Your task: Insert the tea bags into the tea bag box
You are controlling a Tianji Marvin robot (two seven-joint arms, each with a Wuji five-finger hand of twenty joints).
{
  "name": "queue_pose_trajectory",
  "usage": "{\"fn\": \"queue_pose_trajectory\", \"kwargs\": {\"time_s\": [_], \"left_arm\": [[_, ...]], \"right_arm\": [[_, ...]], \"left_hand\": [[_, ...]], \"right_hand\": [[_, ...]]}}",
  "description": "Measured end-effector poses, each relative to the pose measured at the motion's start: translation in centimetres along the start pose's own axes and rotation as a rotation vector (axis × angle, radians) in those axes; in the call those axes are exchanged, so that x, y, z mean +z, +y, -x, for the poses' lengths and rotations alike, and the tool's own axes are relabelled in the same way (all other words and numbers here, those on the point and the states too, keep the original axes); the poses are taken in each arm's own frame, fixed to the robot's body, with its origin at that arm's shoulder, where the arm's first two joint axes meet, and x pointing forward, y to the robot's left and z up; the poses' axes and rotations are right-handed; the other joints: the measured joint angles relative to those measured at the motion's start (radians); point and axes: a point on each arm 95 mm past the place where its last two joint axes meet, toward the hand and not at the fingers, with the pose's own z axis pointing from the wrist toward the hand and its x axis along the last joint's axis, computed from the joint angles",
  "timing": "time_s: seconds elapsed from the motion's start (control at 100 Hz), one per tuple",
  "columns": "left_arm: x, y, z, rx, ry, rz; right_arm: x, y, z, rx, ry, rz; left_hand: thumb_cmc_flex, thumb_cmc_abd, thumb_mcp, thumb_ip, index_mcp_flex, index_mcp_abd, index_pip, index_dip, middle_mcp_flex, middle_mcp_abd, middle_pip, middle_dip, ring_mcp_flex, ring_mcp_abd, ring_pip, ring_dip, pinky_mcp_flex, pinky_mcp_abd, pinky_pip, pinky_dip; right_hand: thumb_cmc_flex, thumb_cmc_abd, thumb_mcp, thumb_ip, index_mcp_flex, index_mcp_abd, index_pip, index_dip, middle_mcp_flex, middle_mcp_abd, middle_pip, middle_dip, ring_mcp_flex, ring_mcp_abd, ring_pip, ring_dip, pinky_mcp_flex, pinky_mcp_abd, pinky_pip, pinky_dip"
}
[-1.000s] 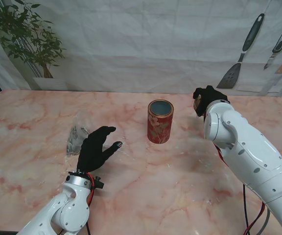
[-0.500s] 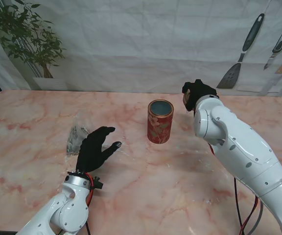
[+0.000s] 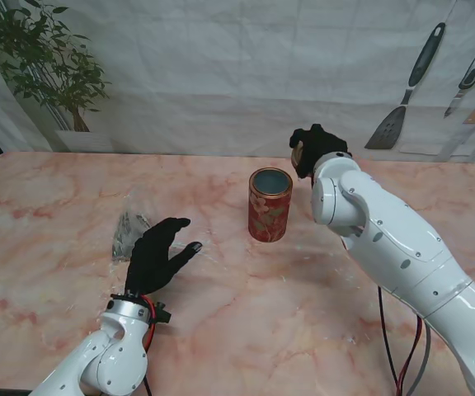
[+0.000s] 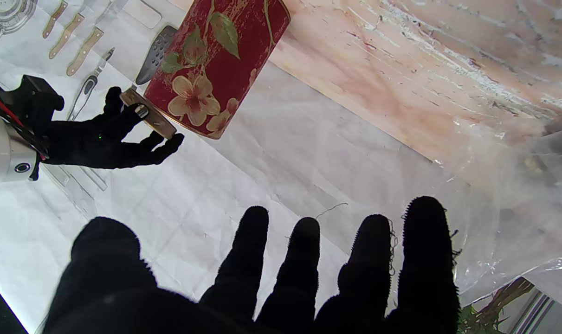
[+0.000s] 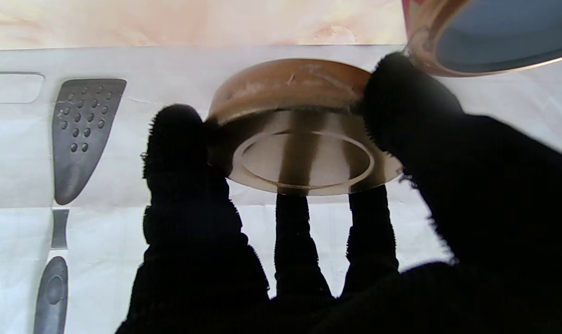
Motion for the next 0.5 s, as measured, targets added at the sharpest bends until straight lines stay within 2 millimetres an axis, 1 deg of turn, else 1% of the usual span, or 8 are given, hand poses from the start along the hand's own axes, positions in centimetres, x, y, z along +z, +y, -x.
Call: {"fn": "queue_pose_trajectory", "kwargs": {"time_s": [0.31, 0.5], "left_arm": [[-0.5, 0.0, 0.0, 0.008, -0.020, 0.007], [-0.6, 0.0, 0.1, 0.010, -0.022, 0.010]], "right_arm": [[0.2, 0.1, -1.9, -0.008, 0.057, 0.020], [0.1, 0.0, -2.7, -0.003, 0.086, 0.019]], "left_hand": [[0.000, 0.000, 0.000, 0.000, 0.000, 0.000, 0.000, 0.000, 0.000, 0.000, 0.000, 0.000, 0.000, 0.000, 0.000, 0.000, 0.000, 0.000, 0.000, 0.000], [0.000, 0.000, 0.000, 0.000, 0.000, 0.000, 0.000, 0.000, 0.000, 0.000, 0.000, 0.000, 0.000, 0.000, 0.000, 0.000, 0.000, 0.000, 0.000, 0.000]], "right_hand": [[0.000, 0.000, 0.000, 0.000, 0.001, 0.000, 0.000, 0.000, 0.001, 0.000, 0.000, 0.000, 0.003, 0.000, -0.003, -0.001, 0.002, 0.000, 0.000, 0.000], [0.000, 0.000, 0.000, 0.000, 0.001, 0.000, 0.000, 0.000, 0.001, 0.000, 0.000, 0.000, 0.004, 0.000, -0.003, -0.001, 0.003, 0.000, 0.000, 0.000]]}}
